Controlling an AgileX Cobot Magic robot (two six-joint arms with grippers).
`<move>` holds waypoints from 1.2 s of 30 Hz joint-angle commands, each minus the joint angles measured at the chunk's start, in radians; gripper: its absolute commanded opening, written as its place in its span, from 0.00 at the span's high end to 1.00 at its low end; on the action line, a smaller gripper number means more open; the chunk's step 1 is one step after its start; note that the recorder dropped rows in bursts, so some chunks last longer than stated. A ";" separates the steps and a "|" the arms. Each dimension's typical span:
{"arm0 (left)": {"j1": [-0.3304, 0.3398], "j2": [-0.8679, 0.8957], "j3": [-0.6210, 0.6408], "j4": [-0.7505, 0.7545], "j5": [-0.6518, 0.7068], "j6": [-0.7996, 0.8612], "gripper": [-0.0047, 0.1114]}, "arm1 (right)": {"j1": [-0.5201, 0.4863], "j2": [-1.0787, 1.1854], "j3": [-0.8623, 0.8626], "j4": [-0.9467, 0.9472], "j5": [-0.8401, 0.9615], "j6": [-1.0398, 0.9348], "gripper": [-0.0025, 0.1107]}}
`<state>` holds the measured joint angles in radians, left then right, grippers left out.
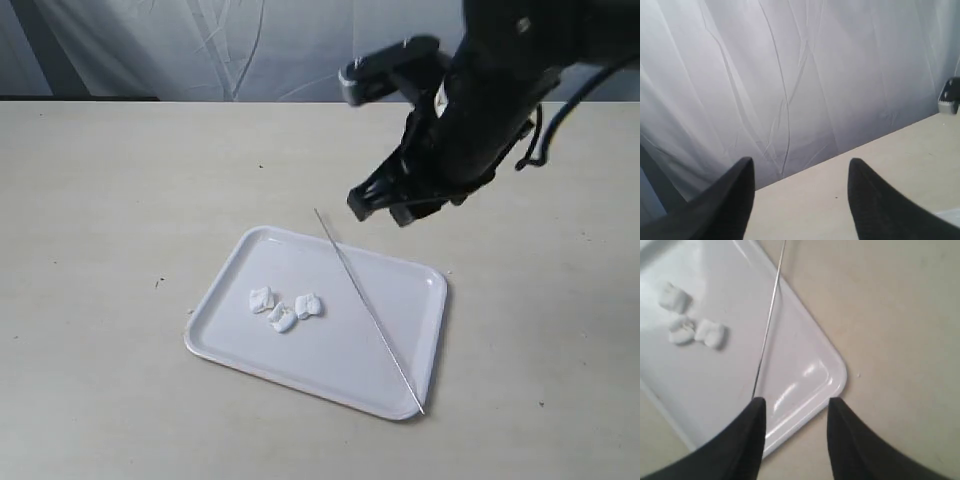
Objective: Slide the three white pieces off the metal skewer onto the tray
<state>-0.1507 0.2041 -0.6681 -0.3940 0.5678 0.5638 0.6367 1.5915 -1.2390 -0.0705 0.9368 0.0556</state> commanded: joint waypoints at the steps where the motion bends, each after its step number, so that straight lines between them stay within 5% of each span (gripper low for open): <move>1: 0.003 -0.124 0.110 0.043 -0.033 -0.097 0.50 | -0.008 -0.220 0.086 0.002 -0.049 -0.061 0.63; 6: 0.003 -0.150 0.175 0.209 -0.039 -0.198 0.50 | -0.008 -0.519 0.299 -0.019 -0.085 -0.097 0.63; 15: 0.003 -0.150 0.179 0.169 0.052 -0.218 0.50 | -0.008 -0.989 0.598 -0.053 -0.225 -0.029 0.63; 32: 0.007 -0.155 0.180 0.170 0.057 -0.218 0.50 | -0.008 -1.408 0.742 -0.246 -0.188 0.120 0.63; 36: 0.060 -0.194 0.206 0.174 0.057 -0.218 0.50 | -0.008 -1.428 0.759 -0.286 -0.166 0.163 0.63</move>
<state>-0.1238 0.0414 -0.4854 -0.2134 0.6261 0.3520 0.6344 0.1772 -0.4905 -0.3171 0.7605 0.1860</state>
